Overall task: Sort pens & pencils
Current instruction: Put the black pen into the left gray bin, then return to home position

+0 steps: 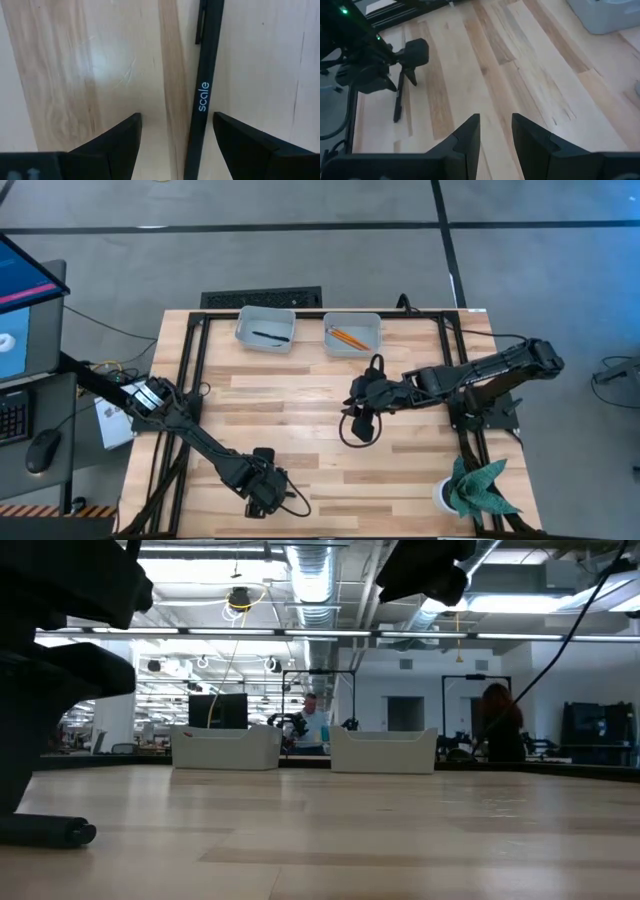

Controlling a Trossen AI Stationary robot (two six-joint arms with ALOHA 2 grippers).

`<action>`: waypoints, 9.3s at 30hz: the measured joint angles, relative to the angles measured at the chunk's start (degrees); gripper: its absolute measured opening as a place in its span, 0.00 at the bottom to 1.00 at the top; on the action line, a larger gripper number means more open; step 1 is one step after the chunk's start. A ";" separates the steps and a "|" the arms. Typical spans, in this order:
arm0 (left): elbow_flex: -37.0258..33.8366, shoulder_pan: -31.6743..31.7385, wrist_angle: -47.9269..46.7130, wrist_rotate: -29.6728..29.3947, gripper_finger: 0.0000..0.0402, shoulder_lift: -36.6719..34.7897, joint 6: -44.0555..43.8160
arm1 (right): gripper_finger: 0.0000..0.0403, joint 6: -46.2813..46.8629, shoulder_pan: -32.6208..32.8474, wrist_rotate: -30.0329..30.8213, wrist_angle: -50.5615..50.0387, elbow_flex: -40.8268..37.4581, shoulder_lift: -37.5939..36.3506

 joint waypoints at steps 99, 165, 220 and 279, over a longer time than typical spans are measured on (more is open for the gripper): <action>-0.59 20.81 -19.26 -6.46 0.09 -6.73 18.64 | 0.33 -6.67 -3.04 -0.01 -2.41 0.00 0.00; -0.28 82.84 -0.99 -7.79 0.09 -8.78 70.56 | 0.33 -10.54 -13.66 0.14 -1.05 0.00 0.00; -0.30 82.82 1.52 -4.66 0.20 -9.14 64.46 | 0.33 -10.49 -13.49 0.12 -1.11 0.00 0.00; -36.70 81.20 27.71 12.06 0.20 -87.16 32.00 | 0.33 -20.95 -21.40 -17.94 38.25 -43.08 -52.58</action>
